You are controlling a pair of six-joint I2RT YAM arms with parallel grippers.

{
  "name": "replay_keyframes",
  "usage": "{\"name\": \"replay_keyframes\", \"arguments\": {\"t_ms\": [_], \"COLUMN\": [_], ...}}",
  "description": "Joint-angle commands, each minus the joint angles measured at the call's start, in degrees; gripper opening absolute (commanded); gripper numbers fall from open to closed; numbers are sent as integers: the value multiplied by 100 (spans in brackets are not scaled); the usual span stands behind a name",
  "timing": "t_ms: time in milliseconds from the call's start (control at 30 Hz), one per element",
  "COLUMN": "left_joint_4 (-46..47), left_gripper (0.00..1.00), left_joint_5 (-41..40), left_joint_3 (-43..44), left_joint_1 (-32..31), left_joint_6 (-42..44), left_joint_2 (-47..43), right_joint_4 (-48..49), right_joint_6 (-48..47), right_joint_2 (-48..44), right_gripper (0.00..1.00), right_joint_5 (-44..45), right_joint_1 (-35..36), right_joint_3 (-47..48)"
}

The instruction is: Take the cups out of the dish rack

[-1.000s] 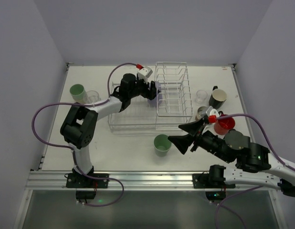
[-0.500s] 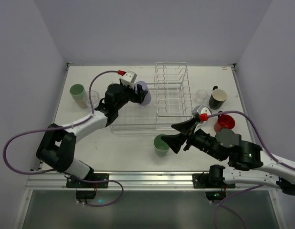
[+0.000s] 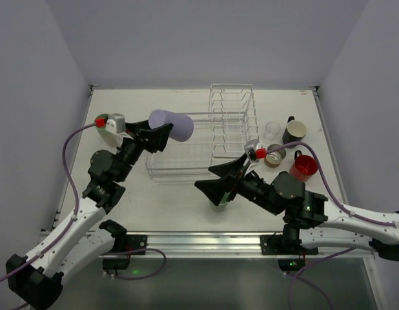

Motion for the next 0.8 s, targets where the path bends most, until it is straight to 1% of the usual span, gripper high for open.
{"name": "replay_keyframes", "arguments": {"t_ms": [0, 33, 133, 267, 367, 500, 600, 667, 767], "left_joint_4": [96, -9, 16, 297, 648, 1219, 1737, 2071, 2231], "left_gripper": [7, 7, 6, 6, 6, 7, 9, 10, 10], "left_joint_5": [540, 594, 840, 1244, 1578, 2122, 2526, 2633, 2695], "left_joint_3": [-223, -240, -372, -513, -636, -785, -864, -1048, -1102], "left_joint_1": [-1, -1, -1, -1, -1, -1, -1, -1, -1], "left_joint_6": [-882, -1075, -1541, -2121, -2552, -3018, -3378, -3563, -3634], "left_joint_2": [-633, -948, -1494, -1874, -2023, -1945, -1751, -1707, -1707], "right_joint_4": [1325, 1491, 1764, 2064, 2099, 2117, 2169, 2318, 2678], "right_joint_6": [463, 481, 534, 552, 543, 429, 358, 315, 227], "right_joint_2": [88, 123, 185, 168, 185, 334, 492, 554, 633], "right_gripper": [82, 86, 91, 94, 94, 93, 89, 88, 84], "right_joint_5": [232, 285, 496, 593, 541, 277, 58, -13, -215], "right_joint_1": [35, 35, 26, 26, 35, 26, 26, 35, 26], "right_joint_3": [-107, -116, -186, -274, -248, -64, 130, 174, 139]}}
